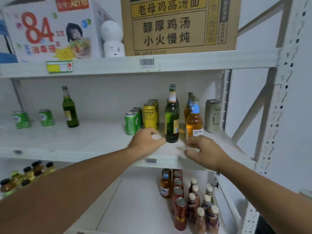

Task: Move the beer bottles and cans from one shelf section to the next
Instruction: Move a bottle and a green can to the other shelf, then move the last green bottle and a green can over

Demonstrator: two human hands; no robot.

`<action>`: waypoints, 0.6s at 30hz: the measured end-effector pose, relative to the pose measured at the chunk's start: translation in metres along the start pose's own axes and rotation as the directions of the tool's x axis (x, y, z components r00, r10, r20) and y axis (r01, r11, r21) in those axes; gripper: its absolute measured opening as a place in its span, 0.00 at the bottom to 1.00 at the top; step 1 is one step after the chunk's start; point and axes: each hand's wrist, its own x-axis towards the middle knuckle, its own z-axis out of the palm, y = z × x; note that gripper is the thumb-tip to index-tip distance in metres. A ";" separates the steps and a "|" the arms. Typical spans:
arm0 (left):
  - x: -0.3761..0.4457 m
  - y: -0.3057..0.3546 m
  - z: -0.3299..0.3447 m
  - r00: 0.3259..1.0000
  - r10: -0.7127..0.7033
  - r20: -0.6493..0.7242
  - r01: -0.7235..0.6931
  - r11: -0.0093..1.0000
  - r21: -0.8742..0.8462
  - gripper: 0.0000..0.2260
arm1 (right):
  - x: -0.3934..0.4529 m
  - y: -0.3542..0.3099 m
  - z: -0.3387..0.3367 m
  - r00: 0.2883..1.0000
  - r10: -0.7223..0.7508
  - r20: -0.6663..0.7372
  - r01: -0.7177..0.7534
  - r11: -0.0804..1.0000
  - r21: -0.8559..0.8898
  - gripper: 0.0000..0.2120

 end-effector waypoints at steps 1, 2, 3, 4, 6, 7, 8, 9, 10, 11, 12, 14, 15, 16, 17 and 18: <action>-0.005 -0.016 -0.016 1.000 -0.022 -0.011 0.023 0.999 0.033 0.31 | 0.009 -0.012 0.010 0.999 -0.026 0.019 0.026 1.000 0.009 0.18; -0.009 -0.033 -0.032 0.998 -0.047 -0.030 0.049 0.997 0.058 0.30 | 0.017 -0.026 0.019 0.998 -0.051 0.034 0.051 0.998 0.021 0.18; -0.014 -0.048 -0.048 0.996 -0.074 -0.055 0.079 0.994 0.080 0.31 | 0.026 -0.039 0.030 0.996 -0.075 0.048 0.073 0.997 0.034 0.19; -0.019 -0.064 -0.065 0.991 -0.102 -0.081 0.110 0.989 0.098 0.32 | 0.035 -0.053 0.040 0.993 -0.098 0.059 0.096 0.995 0.040 0.19; -0.027 -0.098 -0.095 0.981 -0.158 -0.116 0.172 0.978 0.122 0.33 | 0.052 -0.084 0.061 0.987 -0.141 0.074 0.137 0.989 0.047 0.19; -0.032 -0.114 -0.110 0.975 -0.180 -0.132 0.197 0.972 0.131 0.31 | 0.061 -0.101 0.071 0.984 -0.160 0.080 0.155 0.986 0.059 0.18; -0.037 -0.129 -0.125 0.968 -0.201 -0.147 0.221 0.966 0.134 0.29 | 0.068 -0.117 0.082 0.980 -0.178 0.087 0.172 0.982 0.075 0.18; -0.040 -0.144 -0.140 0.962 -0.222 -0.157 0.242 0.962 0.122 0.27 | 0.076 -0.134 0.093 0.976 -0.199 0.091 0.191 0.978 0.087 0.18; -0.044 -0.159 -0.154 0.955 -0.246 -0.165 0.264 0.959 0.100 0.26 | 0.083 -0.150 0.104 0.971 -0.221 0.094 0.212 0.972 0.097 0.18; -0.046 -0.174 -0.167 0.946 -0.271 -0.176 0.287 0.955 0.072 0.25 | 0.090 -0.165 0.115 0.966 -0.236 0.100 0.226 0.968 0.108 0.18; -0.048 -0.189 -0.180 0.937 -0.293 -0.191 0.307 0.950 0.051 0.25 | 0.097 -0.180 0.125 0.963 -0.247 0.110 0.234 0.965 0.118 0.18; -0.050 -0.216 -0.203 0.921 -0.318 -0.224 0.334 0.942 0.033 0.25 | 0.111 -0.209 0.144 0.956 -0.268 0.124 0.253 0.960 0.120 0.17; -0.051 -0.229 -0.213 0.914 -0.329 -0.239 0.343 0.939 0.021 0.25 | 0.118 -0.223 0.153 0.951 -0.281 0.130 0.266 0.957 0.119 0.16; -0.051 -0.242 -0.223 0.906 -0.341 -0.248 0.356 0.934 0.014 0.25 | 0.125 -0.235 0.162 0.947 -0.291 0.138 0.276 0.954 0.121 0.16; -0.051 -0.255 -0.231 0.901 -0.352 -0.253 0.367 0.930 0.013 0.25 | 0.132 -0.247 0.171 0.944 -0.299 0.143 0.283 0.952 0.119 0.16; -0.051 -0.267 -0.240 0.897 -0.362 -0.255 0.377 0.926 0.012 0.25 | 0.140 -0.259 0.180 0.943 -0.298 0.149 0.282 0.952 0.120 0.15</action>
